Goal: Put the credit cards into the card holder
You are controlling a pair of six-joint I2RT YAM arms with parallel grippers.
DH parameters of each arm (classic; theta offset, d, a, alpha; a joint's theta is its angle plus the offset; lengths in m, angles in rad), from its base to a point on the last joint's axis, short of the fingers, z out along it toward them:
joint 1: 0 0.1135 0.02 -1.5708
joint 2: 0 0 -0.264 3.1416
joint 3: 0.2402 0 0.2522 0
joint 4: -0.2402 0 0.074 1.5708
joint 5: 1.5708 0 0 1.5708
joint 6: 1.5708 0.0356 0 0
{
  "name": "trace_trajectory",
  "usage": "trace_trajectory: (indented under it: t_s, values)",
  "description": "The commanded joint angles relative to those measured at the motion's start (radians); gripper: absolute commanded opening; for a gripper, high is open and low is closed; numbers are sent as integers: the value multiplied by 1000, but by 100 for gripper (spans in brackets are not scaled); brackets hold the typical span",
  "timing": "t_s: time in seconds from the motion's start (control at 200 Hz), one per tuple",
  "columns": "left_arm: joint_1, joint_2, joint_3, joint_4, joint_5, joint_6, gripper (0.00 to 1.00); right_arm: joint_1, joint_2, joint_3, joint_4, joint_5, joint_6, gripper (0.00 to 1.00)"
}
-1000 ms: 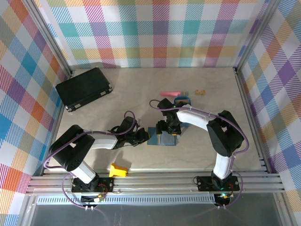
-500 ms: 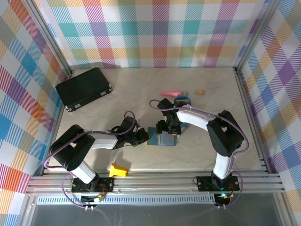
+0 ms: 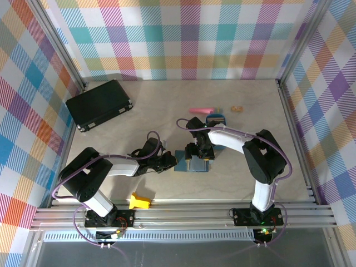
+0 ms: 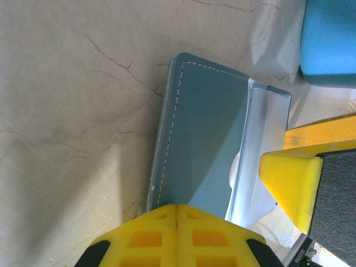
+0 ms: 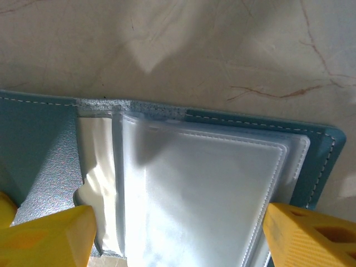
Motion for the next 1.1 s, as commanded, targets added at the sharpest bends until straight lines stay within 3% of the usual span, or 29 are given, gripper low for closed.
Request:
trace_trajectory:
  t_s: [0.0,0.75,1.095]
  values:
    - [-13,11,-14,23,14,-6,0,3,22,-15,5,-42,5,79]
    - [-14,15,-10,35,17,-6,0,3,-39,-17,128,-202,44,77]
    - [-13,-10,-8,7,-1,-4,0,3,-45,-50,266,-349,76,77]
